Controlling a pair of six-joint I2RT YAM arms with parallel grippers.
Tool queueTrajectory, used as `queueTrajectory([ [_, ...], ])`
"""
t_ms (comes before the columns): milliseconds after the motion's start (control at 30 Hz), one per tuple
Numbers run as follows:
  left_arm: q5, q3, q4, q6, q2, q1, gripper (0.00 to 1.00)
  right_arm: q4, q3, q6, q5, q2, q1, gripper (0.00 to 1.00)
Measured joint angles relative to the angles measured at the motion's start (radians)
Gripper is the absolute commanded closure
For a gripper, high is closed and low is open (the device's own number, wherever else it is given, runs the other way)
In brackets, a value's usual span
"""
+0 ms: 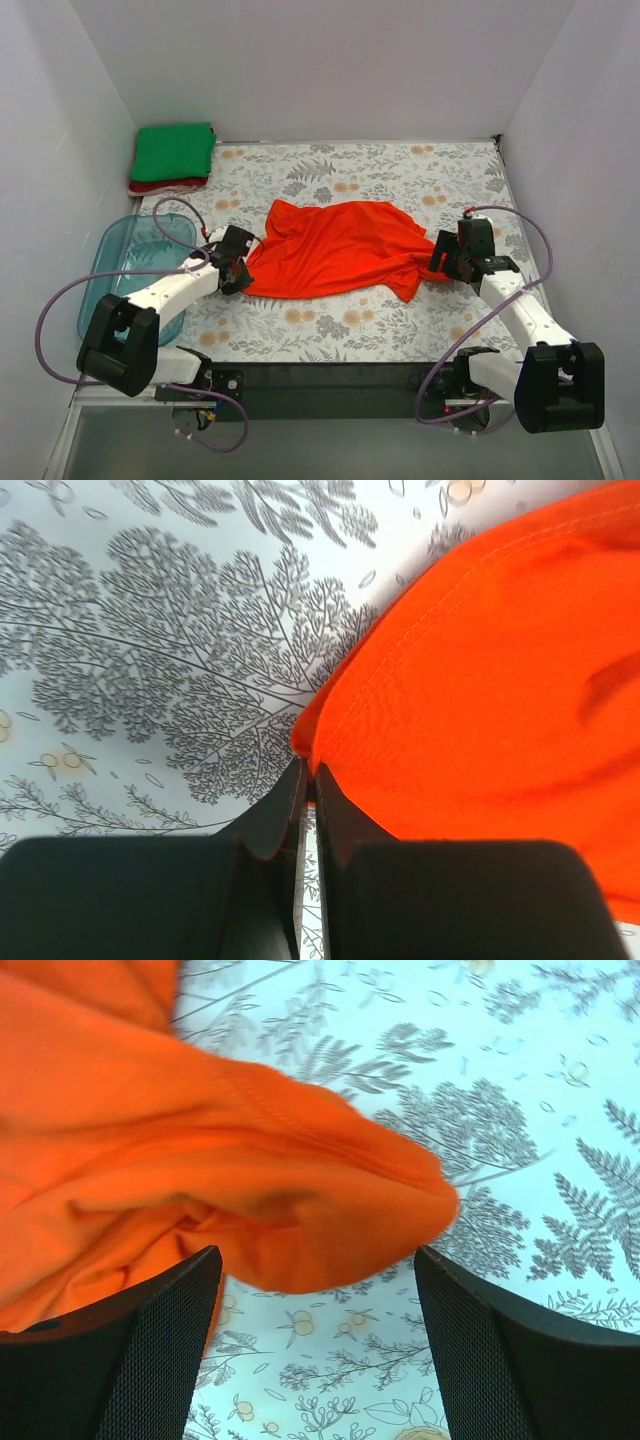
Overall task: Fold and stack the t-shirts
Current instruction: Flatten the tshirt out
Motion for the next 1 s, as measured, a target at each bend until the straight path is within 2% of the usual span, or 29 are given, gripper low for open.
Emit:
queueTrajectory([
  [233, 0.002, -0.008, 0.029, -0.012, -0.107, 0.064, 1.0, 0.014, -0.077, 0.094, -0.161, -0.044, -0.185, 0.16],
  [333, 0.005, -0.008, 0.038, -0.012, -0.121, 0.076, 1.0, 0.064, -0.116, 0.131, -0.229, -0.035, -0.233, 0.2],
  [400, 0.007, -0.01, 0.039, -0.012, -0.126, 0.08, 1.0, 0.108, -0.146, 0.151, -0.27, -0.018, -0.255, 0.32],
  [433, 0.009, -0.012, 0.041, -0.012, -0.13, 0.082, 1.0, 0.131, -0.158, 0.163, -0.288, -0.009, -0.261, 0.41],
  [467, 0.01, -0.016, 0.043, -0.012, -0.135, 0.084, 1.0, 0.151, -0.166, 0.173, -0.301, 0.0, -0.263, 0.68],
  [500, 0.01, -0.019, 0.045, -0.012, -0.142, 0.087, 1.0, 0.168, -0.167, 0.177, -0.318, 0.012, -0.264, 0.84],
  [533, 0.01, -0.021, 0.045, -0.012, -0.146, 0.09, 1.0, 0.188, -0.164, 0.185, -0.332, 0.024, -0.264, 0.94],
  [567, 0.01, -0.021, 0.045, -0.011, -0.15, 0.098, 1.0, 0.196, -0.158, 0.2, -0.341, 0.034, -0.264, 0.99],
  [667, 0.009, -0.021, 0.046, -0.011, -0.167, 0.13, 1.0, 0.193, -0.077, 0.209, -0.354, 0.077, -0.264, 0.99],
  [733, 0.004, -0.021, 0.048, -0.009, -0.184, 0.156, 1.0, 0.192, 0.034, 0.203, -0.354, 0.108, -0.263, 0.99],
  [933, -0.012, -0.019, 0.081, 0.016, -0.205, 0.173, 1.0, 0.119, 0.526, 0.111, -0.366, 0.353, -0.231, 0.96],
  [1000, -0.01, -0.019, 0.095, 0.022, -0.205, 0.173, 1.0, 0.092, 0.636, 0.079, -0.381, 0.447, -0.214, 0.99],
])
